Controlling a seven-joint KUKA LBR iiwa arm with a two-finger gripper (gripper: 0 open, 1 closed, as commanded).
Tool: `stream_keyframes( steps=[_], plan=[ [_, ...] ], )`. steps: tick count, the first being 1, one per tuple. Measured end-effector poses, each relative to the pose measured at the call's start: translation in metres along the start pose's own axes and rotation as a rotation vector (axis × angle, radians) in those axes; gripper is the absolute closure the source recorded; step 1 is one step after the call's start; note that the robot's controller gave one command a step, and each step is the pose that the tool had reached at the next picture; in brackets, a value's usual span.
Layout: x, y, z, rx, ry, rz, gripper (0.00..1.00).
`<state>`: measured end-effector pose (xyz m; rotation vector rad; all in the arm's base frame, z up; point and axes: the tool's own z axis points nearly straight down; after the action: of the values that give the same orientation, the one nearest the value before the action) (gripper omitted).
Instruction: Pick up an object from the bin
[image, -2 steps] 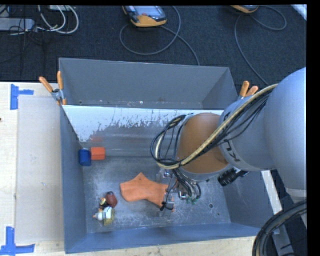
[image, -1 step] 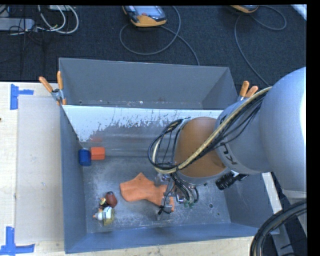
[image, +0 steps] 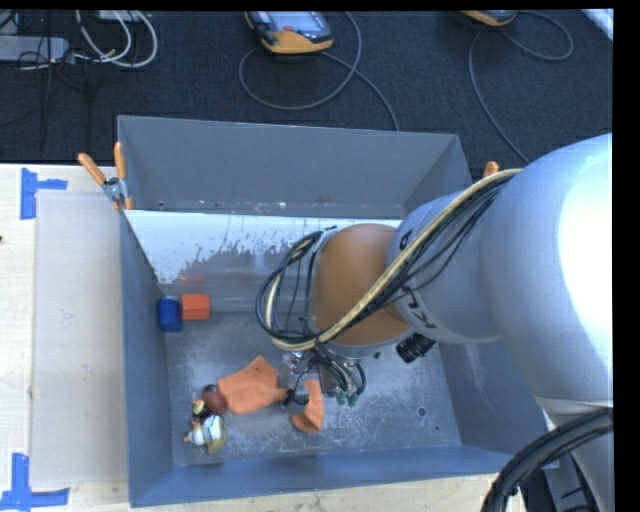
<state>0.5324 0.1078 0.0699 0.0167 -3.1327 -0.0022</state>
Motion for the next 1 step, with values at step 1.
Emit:
stream_keyframes(
  steps=[1],
  plan=[
    [0.0000,0.0000,0.0000,0.000,0.000,-0.001,1.00]
  ],
)
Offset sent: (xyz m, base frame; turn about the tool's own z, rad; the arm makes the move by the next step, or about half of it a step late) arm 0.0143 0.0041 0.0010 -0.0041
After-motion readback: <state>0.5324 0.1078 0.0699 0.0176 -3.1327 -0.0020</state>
